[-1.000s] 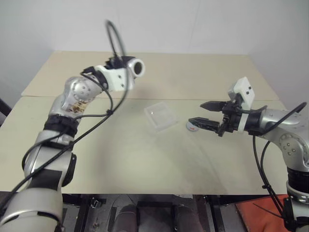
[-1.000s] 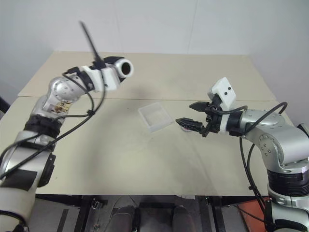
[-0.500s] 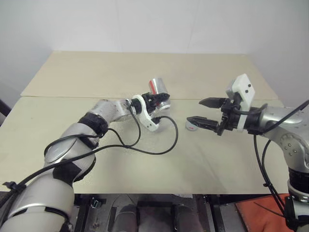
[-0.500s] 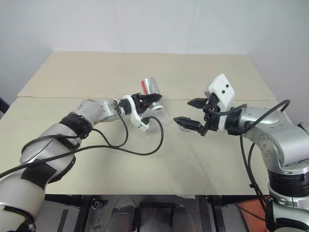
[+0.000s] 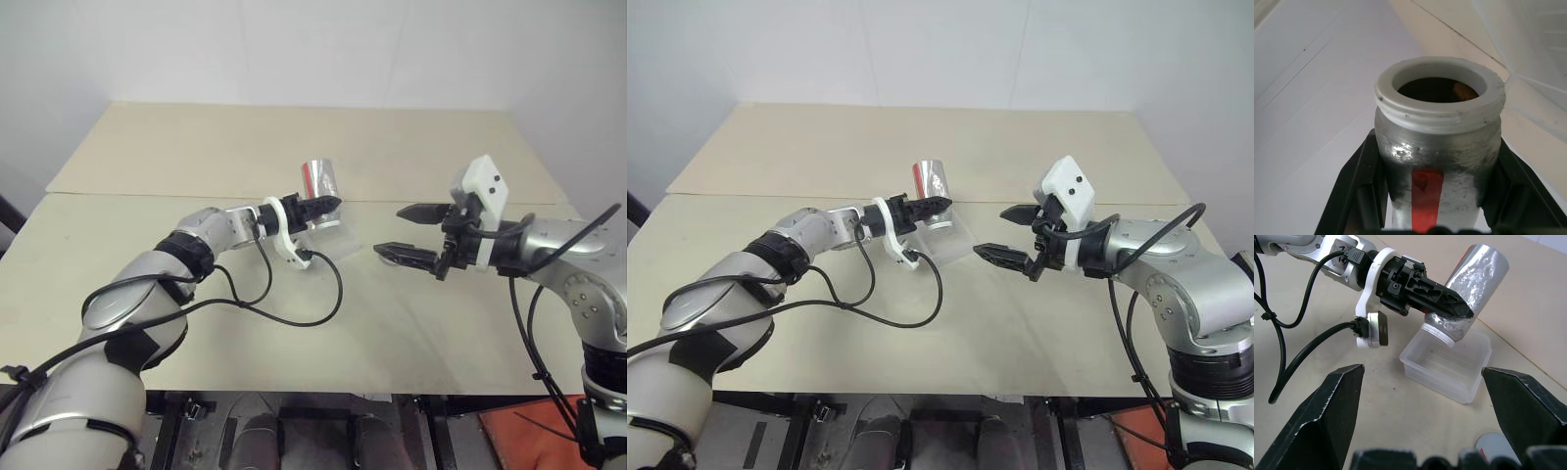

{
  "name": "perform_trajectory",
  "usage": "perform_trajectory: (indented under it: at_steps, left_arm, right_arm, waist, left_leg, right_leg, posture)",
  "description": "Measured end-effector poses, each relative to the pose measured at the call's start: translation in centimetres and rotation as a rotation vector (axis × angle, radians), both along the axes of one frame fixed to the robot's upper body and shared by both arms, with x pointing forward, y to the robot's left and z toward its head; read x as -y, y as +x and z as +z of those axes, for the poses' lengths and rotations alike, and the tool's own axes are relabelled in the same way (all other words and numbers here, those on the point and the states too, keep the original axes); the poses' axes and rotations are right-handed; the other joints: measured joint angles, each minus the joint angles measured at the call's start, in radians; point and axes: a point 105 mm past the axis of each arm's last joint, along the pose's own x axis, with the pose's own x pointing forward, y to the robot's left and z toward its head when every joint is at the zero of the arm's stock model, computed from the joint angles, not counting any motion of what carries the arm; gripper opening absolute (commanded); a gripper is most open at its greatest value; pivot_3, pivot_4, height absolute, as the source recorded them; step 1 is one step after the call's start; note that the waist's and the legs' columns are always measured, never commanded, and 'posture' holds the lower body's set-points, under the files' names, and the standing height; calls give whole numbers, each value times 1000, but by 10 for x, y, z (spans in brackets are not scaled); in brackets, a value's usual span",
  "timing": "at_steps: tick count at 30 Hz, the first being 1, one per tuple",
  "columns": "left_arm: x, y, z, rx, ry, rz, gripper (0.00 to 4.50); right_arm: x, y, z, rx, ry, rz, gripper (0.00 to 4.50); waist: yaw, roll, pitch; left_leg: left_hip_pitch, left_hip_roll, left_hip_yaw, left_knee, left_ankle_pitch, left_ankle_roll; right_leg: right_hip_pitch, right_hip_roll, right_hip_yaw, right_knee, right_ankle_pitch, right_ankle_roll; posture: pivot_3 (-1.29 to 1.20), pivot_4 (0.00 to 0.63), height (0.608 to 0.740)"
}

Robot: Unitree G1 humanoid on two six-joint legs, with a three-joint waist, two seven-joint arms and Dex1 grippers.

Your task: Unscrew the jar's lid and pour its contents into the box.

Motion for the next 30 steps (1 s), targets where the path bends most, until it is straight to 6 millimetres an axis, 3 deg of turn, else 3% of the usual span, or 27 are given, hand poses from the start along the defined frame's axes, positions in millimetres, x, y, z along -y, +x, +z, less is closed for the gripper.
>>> perform_trajectory:
  at_steps: [4, 10, 17, 20, 25, 30]
  left_arm:
    - [-7, 6, 13, -43, -130, 67, 2057]
    - [-59, 24, 24, -336, -639, 338, 2057]
    - [-98, 40, 26, -949, -1488, 516, 2057]
    - [-125, 42, 24, -1134, -1813, 553, 2057]
    - [-127, 36, 19, -1267, -1996, 528, 2057]
    - [-126, 34, 10, -1199, -1911, 561, 2057]
  right_arm:
    - [0, -1, -4, -12, 0, 1, 4464]
    - [3, -4, -12, -33, -14, -11, 4464]
    - [6, -4, -16, -40, -19, -33, 4464]
    - [7, -4, -16, -39, -18, -43, 4464]
    - [8, -4, -14, -31, -11, -52, 4464]
    - [7, -6, -13, -29, -1, -51, 4464]
  waist:
    - [0, 0, 0]
    - [-5, 0, 0]
    - [-1, 0, 0]
    - [-10, 0, 0]
    - [-13, 0, 0]
    - [-9, 0, 0]
  left_leg:
    - [0, 0, 0, 0, 0, 0]
    - [0, 1, 0, 1, 0, 0]
    - [-2, 0, -1, 3, 0, 0]
    - [-1, 1, -2, 3, 0, 0]
    - [0, 0, -3, 3, 0, 0]
    - [0, 0, -3, 3, 0, 0]
  right_leg:
    - [0, 0, 0, 0, 0, 0]
    - [-1, 0, 0, 2, 0, 0]
    - [0, 0, -1, 1, 1, 1]
    - [1, 0, -1, 2, 1, 1]
    - [2, 0, -1, 1, 1, 1]
    - [2, 0, -1, 1, 1, 0]
  posture:
    - [0, 150, 740]
    - [0, 150, 740]
    - [0, 150, 740]
    - [0, 150, 740]
    - [0, 150, 740]
    - [0, 150, 740]
